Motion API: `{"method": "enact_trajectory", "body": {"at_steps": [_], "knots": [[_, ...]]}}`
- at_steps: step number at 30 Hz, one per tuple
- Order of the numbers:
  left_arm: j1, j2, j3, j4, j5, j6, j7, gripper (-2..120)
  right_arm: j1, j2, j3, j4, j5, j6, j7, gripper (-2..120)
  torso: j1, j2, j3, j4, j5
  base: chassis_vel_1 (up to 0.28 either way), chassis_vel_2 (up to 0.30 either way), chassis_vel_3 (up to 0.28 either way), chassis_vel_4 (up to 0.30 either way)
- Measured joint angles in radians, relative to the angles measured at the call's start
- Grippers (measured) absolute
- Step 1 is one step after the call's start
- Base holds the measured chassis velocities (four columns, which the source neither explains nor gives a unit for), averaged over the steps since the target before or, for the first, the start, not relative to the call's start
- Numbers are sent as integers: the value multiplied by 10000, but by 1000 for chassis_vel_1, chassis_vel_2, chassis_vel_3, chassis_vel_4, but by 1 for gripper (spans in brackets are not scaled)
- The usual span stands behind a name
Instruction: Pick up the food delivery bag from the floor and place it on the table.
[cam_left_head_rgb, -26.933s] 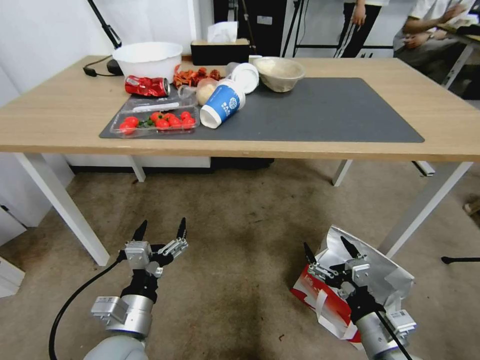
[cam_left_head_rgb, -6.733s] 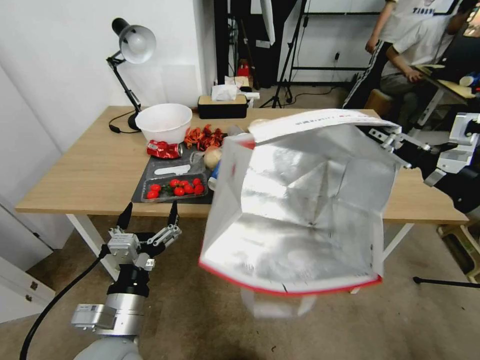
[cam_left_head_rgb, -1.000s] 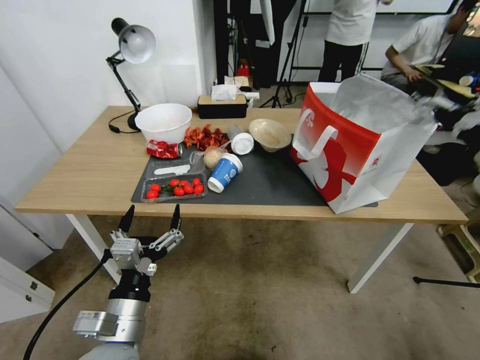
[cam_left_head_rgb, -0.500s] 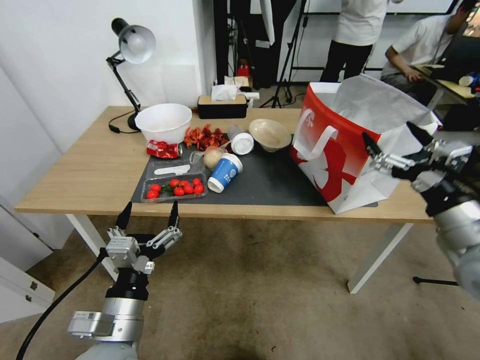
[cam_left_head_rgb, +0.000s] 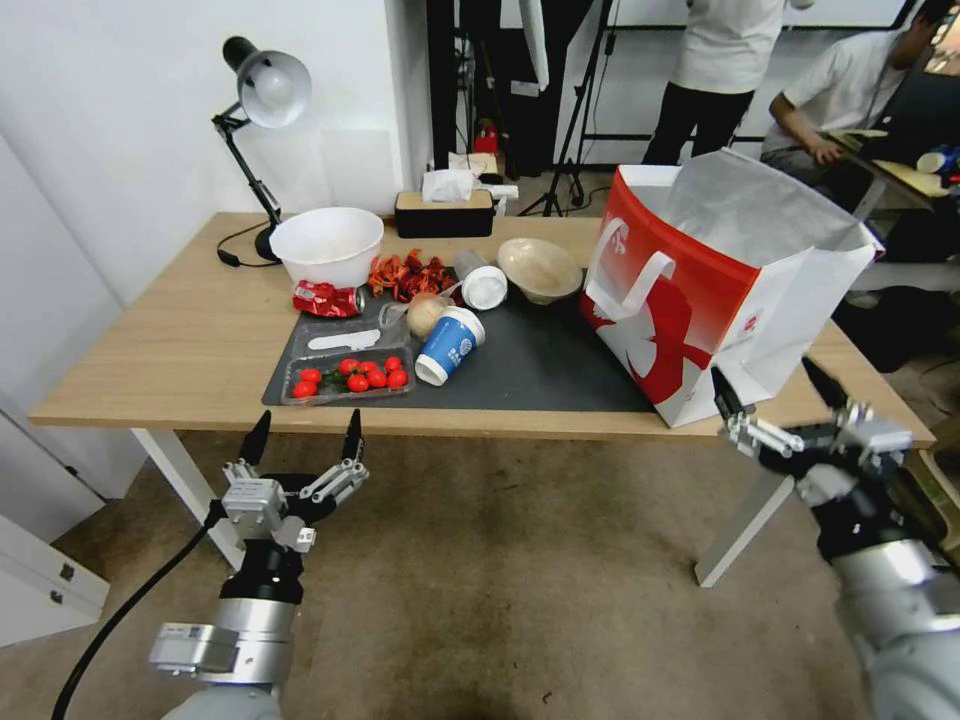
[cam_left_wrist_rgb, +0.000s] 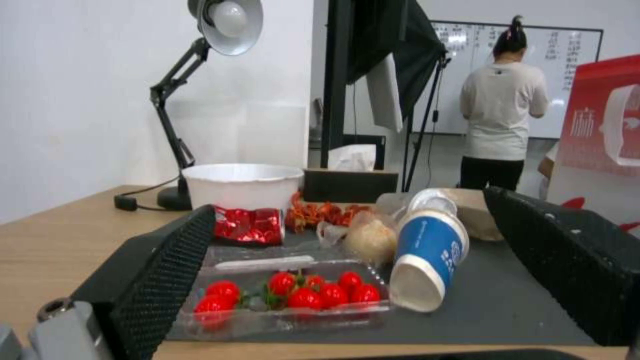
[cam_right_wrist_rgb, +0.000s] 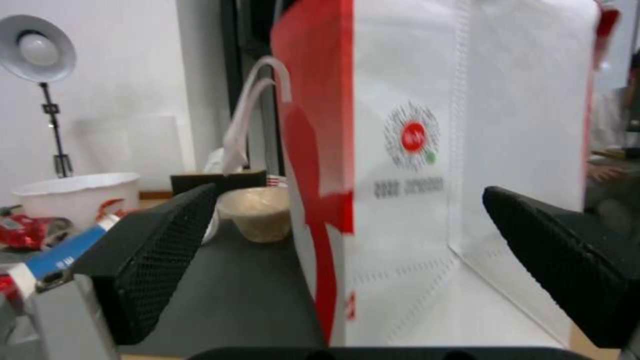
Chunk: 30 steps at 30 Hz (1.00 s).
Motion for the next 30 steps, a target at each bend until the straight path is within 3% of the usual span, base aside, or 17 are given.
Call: {"method": "enact_trajectory", "body": {"at_steps": [11,30], "knots": [[113,-44,-10,673,186,-312,73,100,257,763,-931,-1194,-670,599,19,100,0,0,0,2,1,0,0,0,0],[170,-21,-12,889,247,-369,90,100,465,684,-1127,-1444,-526,478,128,100,1,-2,1,1,1,0,0,0,0]]}}
